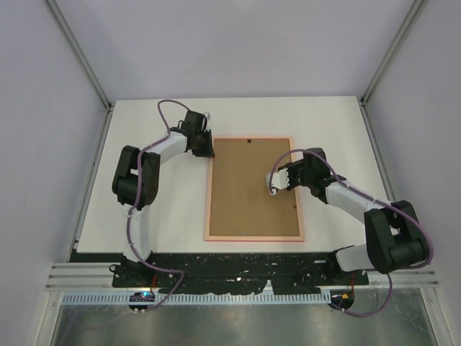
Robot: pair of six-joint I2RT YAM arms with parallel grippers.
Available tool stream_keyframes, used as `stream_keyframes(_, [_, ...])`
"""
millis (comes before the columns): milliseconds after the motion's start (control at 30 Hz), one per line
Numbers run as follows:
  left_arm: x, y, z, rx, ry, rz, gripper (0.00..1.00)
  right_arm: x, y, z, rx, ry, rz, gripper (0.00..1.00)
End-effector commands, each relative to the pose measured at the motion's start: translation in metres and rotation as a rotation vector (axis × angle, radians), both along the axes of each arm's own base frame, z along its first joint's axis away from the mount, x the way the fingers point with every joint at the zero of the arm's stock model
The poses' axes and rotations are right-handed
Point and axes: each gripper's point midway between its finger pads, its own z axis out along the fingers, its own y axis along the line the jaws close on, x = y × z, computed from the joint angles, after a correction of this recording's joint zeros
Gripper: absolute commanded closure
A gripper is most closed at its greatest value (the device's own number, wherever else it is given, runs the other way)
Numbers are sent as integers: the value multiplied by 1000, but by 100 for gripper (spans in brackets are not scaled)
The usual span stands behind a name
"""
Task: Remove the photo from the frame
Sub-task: Release the photo frame item from the photo frame.
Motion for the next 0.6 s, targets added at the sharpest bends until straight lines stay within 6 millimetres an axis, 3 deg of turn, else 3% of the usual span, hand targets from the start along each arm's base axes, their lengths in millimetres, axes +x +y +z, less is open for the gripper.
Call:
stream_keyframes(0, [-4,3,6,-1,-5,-16,100,17,-5,12,-106,-154,51,92])
stream_keyframes(267, [-4,2,7,-4,-7,-19,100,22,-8,9,-179,-180,82,92])
stream_keyframes(567, [-4,2,7,-5,-7,-20,100,8,-7,12,-138,-38,57,92])
